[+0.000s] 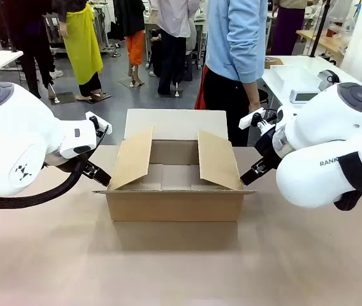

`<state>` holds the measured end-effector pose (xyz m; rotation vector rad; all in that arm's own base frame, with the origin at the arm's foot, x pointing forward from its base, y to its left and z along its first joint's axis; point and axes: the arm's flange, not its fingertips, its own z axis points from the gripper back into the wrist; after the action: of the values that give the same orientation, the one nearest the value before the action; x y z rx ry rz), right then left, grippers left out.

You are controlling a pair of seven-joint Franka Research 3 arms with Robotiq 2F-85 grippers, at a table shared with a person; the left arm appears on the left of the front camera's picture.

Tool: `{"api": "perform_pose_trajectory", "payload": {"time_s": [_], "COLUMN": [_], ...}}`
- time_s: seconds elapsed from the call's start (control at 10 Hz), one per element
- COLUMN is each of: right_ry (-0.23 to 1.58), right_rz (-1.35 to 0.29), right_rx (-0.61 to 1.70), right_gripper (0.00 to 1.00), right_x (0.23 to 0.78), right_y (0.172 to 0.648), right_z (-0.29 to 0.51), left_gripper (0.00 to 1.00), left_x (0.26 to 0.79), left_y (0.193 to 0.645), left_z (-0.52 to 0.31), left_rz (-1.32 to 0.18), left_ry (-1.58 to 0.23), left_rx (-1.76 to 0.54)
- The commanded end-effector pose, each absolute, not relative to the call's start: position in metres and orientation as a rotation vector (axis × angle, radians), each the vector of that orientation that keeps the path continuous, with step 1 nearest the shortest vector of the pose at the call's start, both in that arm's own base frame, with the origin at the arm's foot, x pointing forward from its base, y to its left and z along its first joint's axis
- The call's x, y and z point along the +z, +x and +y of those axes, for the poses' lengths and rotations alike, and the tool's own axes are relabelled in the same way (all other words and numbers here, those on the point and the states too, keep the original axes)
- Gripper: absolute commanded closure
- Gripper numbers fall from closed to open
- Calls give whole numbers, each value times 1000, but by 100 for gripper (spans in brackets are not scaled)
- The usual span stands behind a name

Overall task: Pack the gift set into the box.
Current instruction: Place both hands on the side flaps of the Package Box and spread them outward.

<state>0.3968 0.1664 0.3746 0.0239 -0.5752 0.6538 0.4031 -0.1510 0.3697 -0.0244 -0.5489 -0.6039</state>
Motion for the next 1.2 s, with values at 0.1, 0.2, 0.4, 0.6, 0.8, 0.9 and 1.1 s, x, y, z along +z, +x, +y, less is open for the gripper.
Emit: {"api": "perform_pose_trajectory", "payload": {"time_s": [0.1, 0.2, 0.4, 0.6, 0.8, 0.9, 1.1], "right_ry": [24, 24, 24, 24, 24, 24, 23], "right_rz": [-575, -575, -575, -575, -575, -575, -575], "right_rx": [654, 654, 654, 654, 654, 654, 654], "right_gripper": [0, 0, 0, 0, 0, 0, 0], "right_x": [375, 375, 375, 375, 375, 375, 375], "right_y": [397, 397, 397, 397, 397, 397, 397], "right_z": [166, 166, 166, 166, 166, 166, 166], "left_gripper": [0, 0, 0, 0, 0, 0, 0], "left_x": [370, 370, 370, 370, 370, 370, 370], "left_y": [403, 403, 403, 403, 403, 403, 403], "left_z": [-151, -151, -151, -151, -151, -151, -151], "left_rz": [-549, -549, -549, -549, -549, -549, -549], "left_ry": [-24, -24, -24, -24, -24, -24, -24], "left_rx": [-604, -604, -604, -604, -604, -604, -604]}}
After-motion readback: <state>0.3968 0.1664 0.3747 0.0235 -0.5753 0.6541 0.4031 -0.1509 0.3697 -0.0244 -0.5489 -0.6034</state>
